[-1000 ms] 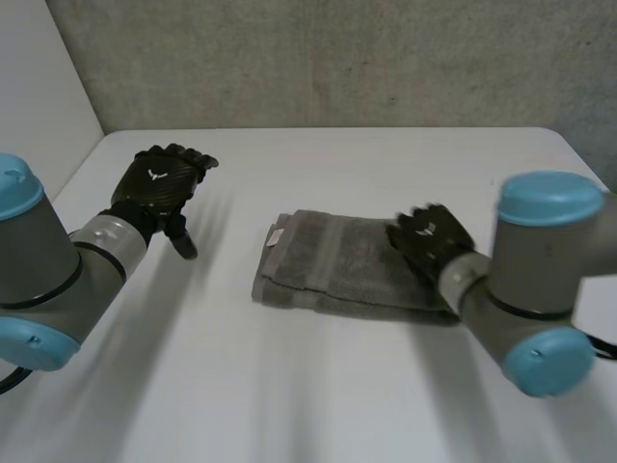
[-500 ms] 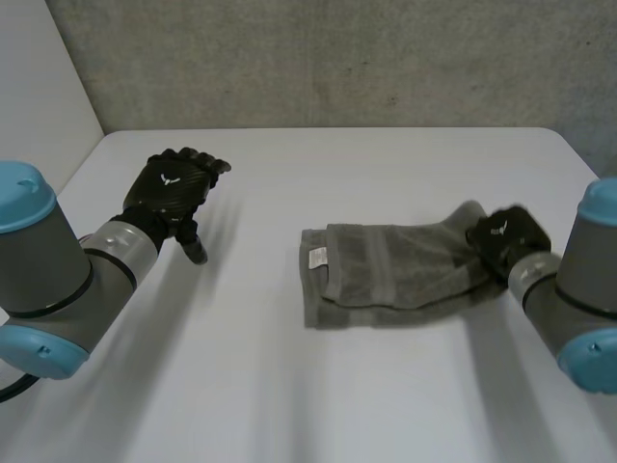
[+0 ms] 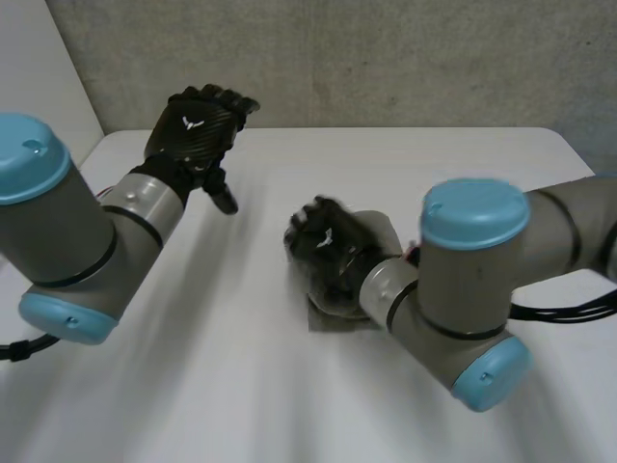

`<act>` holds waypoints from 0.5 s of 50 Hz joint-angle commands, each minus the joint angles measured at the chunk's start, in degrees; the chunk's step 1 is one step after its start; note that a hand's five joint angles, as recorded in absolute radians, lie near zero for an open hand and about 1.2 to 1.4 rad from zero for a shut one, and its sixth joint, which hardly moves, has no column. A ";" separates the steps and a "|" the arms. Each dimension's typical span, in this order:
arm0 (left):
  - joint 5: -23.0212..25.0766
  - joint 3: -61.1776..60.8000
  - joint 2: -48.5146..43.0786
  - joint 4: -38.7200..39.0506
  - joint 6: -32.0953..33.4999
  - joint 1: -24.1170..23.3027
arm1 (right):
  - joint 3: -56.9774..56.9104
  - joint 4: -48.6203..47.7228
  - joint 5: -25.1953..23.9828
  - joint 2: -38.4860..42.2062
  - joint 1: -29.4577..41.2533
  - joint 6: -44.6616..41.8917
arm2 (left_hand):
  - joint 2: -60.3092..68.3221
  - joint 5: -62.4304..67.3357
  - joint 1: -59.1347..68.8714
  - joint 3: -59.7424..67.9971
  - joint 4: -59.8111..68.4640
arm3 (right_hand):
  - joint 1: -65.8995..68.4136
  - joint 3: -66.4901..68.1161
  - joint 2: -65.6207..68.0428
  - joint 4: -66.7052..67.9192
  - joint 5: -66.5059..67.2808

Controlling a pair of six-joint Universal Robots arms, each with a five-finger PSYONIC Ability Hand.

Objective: Fold the towel.

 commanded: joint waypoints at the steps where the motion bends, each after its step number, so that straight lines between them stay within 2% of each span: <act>1: -1.90 6.02 -4.55 -0.38 -4.12 -4.04 | 4.17 -0.15 4.85 -9.61 -6.86 19.06 | -3.62 -11.69 -3.95 -2.89 -4.07 | -4.77 -4.02 -3.95 -4.56 -3.28; 2: -1.90 6.03 -4.56 -0.39 -4.13 -4.05 | 4.18 -0.15 4.85 -9.62 -6.88 19.10 | -3.62 -11.69 -3.95 -2.89 -4.07 | -4.77 -4.02 -3.95 -4.56 -3.28; 4: -2.25 8.22 -7.36 -0.56 -5.97 -5.71 | 5.06 0.29 4.76 -11.81 -9.15 26.45 | -2.95 -11.02 -3.28 -2.22 -3.40 | -4.77 -4.02 -3.95 -4.56 -3.28; 7: -2.61 10.24 -10.61 -0.82 -7.73 -7.73 | 5.59 0.64 4.68 -12.26 -10.82 30.86 | -2.94 -11.02 -3.27 -2.22 -3.40 | -4.77 -4.02 -3.95 -4.56 -3.28; 13: -3.66 11.92 -15.90 -2.76 -8.61 -10.47 | 6.47 0.73 4.59 -10.42 -13.21 30.79 | -2.61 -10.68 -2.94 -1.88 -3.06 | -4.77 -4.02 -3.95 -4.56 -3.28; 15: -4.71 12.10 -19.13 -4.42 -8.44 -11.52 | 5.42 0.90 4.59 -5.08 -13.82 30.52 | -2.77 -10.85 -3.10 -2.05 -3.23 | -4.77 -4.02 -3.95 -4.56 -3.28; 18: -5.42 12.19 -20.73 -5.13 -8.44 -11.96 | 4.80 1.17 4.41 -2.51 -14.08 30.44 | -2.78 -10.85 -3.11 -2.05 -3.23 | -4.77 -4.02 -3.95 -4.56 -3.28; 21: -6.56 12.10 -23.02 -6.01 -8.35 -12.49 | 1.82 3.18 4.06 4.33 -14.44 30.44 | -2.78 -10.85 -3.11 -2.05 -3.23 | -4.77 -4.02 -3.95 -4.56 -3.28; 25: -7.09 11.66 -24.86 -6.63 -8.35 -12.67 | -0.30 5.04 3.80 7.78 -14.35 30.35 | -2.78 -10.85 -3.11 -2.05 -3.23 | -4.77 -4.02 -3.95 -4.56 -3.28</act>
